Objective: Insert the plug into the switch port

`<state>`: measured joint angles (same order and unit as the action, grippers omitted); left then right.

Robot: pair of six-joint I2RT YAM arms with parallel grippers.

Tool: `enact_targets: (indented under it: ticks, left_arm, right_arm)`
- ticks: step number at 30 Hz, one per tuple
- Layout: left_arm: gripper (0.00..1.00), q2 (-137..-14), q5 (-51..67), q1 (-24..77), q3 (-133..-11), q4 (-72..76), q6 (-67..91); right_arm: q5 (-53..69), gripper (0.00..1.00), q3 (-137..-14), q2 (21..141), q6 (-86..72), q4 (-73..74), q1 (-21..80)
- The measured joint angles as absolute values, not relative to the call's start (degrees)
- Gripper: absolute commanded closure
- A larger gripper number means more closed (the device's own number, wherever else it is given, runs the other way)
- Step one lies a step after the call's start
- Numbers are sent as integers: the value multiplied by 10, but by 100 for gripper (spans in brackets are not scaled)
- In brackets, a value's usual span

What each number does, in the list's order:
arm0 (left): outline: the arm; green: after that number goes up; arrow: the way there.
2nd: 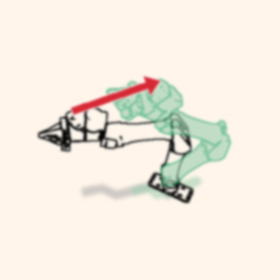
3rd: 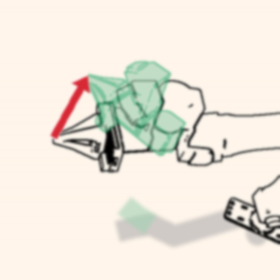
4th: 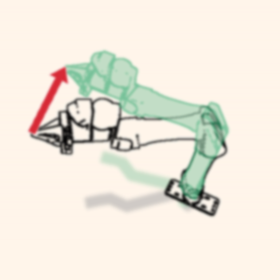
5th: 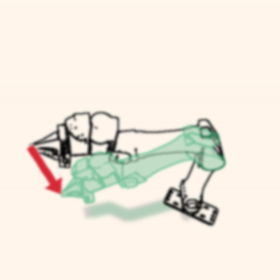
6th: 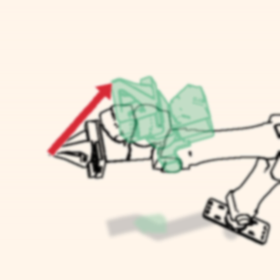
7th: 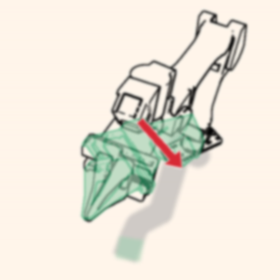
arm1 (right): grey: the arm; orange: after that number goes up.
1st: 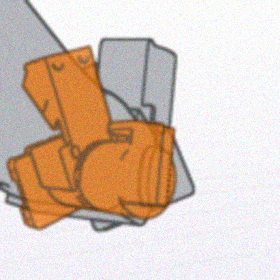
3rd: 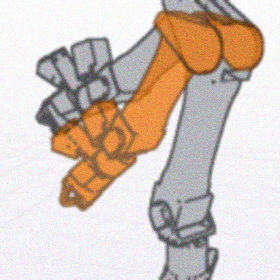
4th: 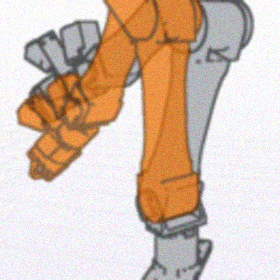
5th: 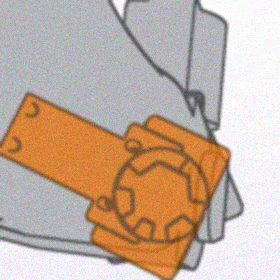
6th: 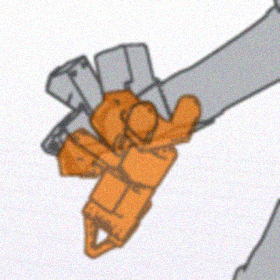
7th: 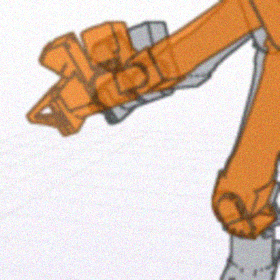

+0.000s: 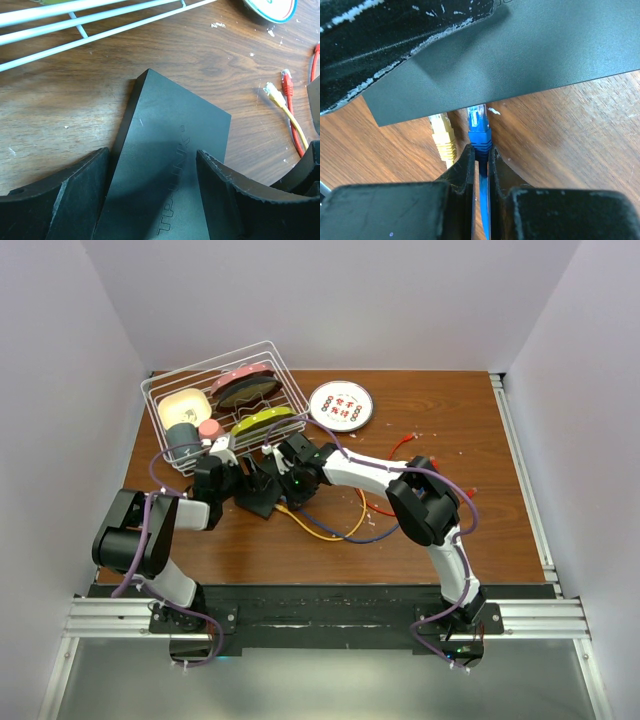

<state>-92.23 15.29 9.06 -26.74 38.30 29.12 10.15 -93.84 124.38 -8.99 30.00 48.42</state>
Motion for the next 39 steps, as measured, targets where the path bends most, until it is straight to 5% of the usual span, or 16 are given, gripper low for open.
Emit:
enact_targets:
  ticks: [19,39]
  left_arm:
    - [30,-941,218,90,-265,423,264]
    - [55,-967,240,94,-270,441,244]
  right_arm:
    - [138,100,-863,1207,2,230,483]
    - [144,100,-808,1180,-11,180,479]
